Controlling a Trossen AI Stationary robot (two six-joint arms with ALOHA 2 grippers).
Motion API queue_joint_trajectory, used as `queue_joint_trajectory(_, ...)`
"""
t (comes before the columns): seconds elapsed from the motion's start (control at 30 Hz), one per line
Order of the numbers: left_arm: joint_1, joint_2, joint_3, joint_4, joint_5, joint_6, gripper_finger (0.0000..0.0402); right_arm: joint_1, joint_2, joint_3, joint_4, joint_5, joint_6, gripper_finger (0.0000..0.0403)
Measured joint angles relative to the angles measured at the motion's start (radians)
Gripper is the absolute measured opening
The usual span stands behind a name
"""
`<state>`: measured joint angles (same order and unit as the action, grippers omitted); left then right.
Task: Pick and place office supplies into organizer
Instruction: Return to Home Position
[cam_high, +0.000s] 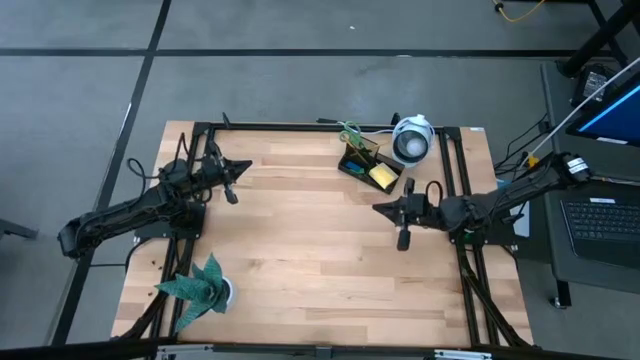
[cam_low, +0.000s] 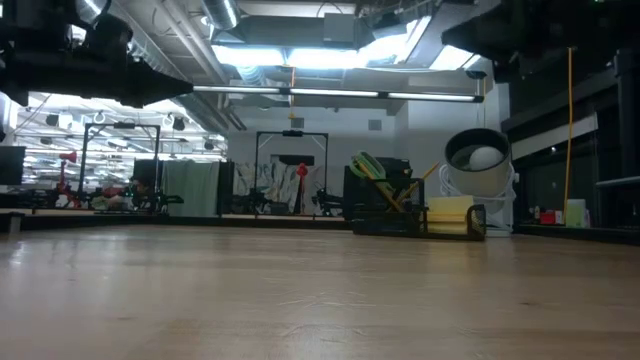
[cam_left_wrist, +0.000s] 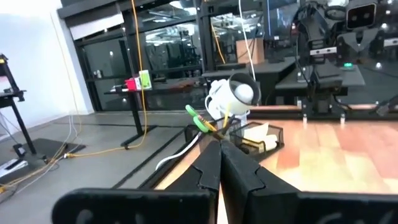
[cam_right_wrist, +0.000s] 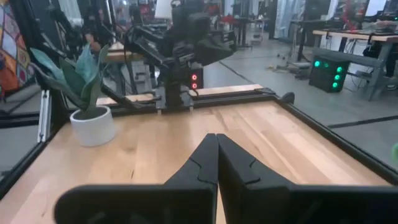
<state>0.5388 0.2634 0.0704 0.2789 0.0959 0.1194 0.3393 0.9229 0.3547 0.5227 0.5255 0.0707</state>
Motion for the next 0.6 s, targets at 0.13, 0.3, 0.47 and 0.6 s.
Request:
queue_joint_trajectory(0.13, 0.000, -0.004, 0.000, -0.007, 0.001, 0.020, 0.0002, 0.000, -0.005, -0.049, 0.056, -0.002, 0.000, 0.0002)
queue_joint_trajectory(0.3, 0.000, -0.060, 0.000, -0.036, -0.016, 0.028, 0.0002, 0.000, -0.018, -0.055, 0.052, -0.003, -0.015, 0.0001)
queue_joint_trajectory(0.47, 0.000, -0.145, 0.000, -0.116, -0.033, 0.036, 0.0001, 0.000, -0.051, -0.055, 0.047, -0.003, -0.031, 0.0002)
queue_joint_trajectory(0.6, 0.000, -0.192, 0.000, -0.163, -0.029, 0.032, 0.0002, 0.000, -0.096, -0.055, 0.029, -0.006, -0.051, 0.0002)
